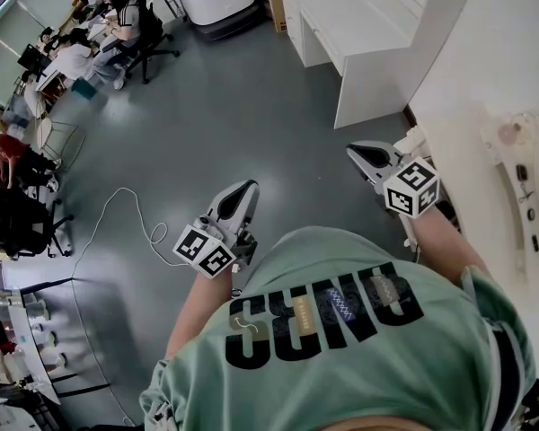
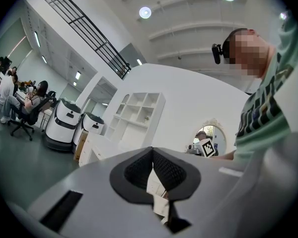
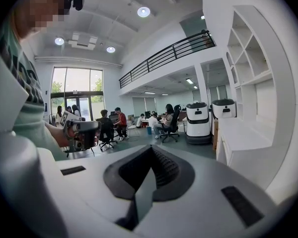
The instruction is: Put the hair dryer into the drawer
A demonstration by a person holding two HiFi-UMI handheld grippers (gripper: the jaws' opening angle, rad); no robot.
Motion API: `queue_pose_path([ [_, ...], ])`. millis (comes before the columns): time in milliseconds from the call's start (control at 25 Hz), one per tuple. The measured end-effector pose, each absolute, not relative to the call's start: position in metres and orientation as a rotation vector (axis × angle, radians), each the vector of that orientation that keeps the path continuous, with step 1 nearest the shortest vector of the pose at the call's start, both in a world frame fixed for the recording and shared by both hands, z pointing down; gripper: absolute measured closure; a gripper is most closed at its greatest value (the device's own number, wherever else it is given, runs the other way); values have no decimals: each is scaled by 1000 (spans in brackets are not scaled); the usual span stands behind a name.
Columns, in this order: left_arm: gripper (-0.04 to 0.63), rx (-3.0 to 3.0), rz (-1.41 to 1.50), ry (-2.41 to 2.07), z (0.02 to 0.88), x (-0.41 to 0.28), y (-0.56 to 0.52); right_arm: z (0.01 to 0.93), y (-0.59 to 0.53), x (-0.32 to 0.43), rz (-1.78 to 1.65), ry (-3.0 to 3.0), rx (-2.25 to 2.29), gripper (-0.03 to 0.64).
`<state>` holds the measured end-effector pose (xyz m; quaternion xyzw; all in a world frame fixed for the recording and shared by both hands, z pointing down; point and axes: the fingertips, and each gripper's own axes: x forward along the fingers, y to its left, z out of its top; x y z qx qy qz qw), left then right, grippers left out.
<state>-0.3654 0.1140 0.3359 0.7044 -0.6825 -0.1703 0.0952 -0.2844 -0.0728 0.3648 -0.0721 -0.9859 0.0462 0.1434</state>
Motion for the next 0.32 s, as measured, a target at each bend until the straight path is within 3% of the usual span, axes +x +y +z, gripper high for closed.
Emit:
queue_pose_path([
  [320,585,2085,-509,-2024,336,-364,114,363,-74,-284,135,-2848,-211,624],
])
